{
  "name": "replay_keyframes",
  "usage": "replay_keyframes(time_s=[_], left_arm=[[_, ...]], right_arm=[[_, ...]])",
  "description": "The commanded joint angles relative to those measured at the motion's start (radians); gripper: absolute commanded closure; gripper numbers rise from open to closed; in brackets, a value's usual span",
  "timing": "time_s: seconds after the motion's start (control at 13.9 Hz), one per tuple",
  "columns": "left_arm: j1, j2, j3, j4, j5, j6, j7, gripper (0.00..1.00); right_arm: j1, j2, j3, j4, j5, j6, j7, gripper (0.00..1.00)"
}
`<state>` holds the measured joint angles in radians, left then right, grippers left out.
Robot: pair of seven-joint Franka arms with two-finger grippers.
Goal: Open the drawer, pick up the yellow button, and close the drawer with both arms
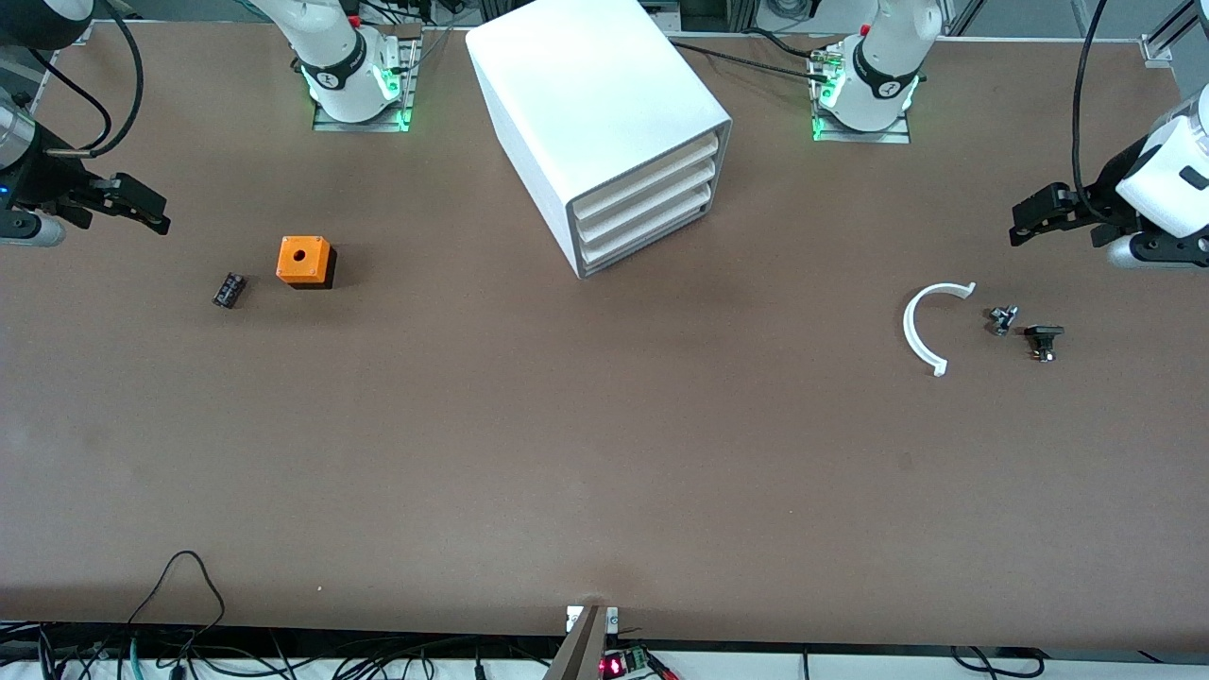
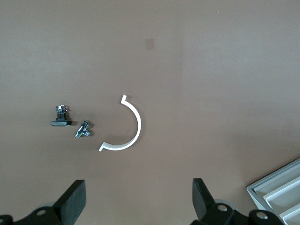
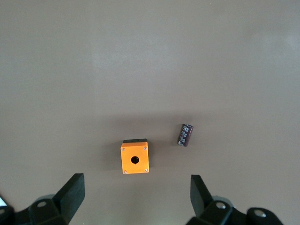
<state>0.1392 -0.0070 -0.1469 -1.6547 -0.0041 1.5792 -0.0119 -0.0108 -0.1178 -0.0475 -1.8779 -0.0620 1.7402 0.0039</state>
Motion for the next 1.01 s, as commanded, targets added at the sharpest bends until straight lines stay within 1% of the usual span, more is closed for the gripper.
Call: replay_keyframes(time_s=[0.0,0.14,0.87,0.94], left_arm=[[0.01,0.001,-0.011,0.017,-0.011,-0.022,0.019,0.0],[0.01,0.007,-0.013,0.03,-0.01,-0.024,0.017,0.0],[0.003,0.012,-0.013,0.029,-0.014,-0.016,0.026,0.0],[-0.003,0.036,-0.014,0.027,-0.014,-0.019,0.024,0.0]], right_arm=[[-0.005,-0.023,0.003,-0.018,0.017,-0.004,-0.001,0.0],[-0.005,-0.023,0.003,-0.018,0.017,-0.004,-0.001,0.0],[-0.005,-0.022,0.001,-0.018,0.017,-0.004,-0.001,0.0],[-0.005,-0.022,0.001,-0.018,0.017,-0.004,-0.002,0.0]])
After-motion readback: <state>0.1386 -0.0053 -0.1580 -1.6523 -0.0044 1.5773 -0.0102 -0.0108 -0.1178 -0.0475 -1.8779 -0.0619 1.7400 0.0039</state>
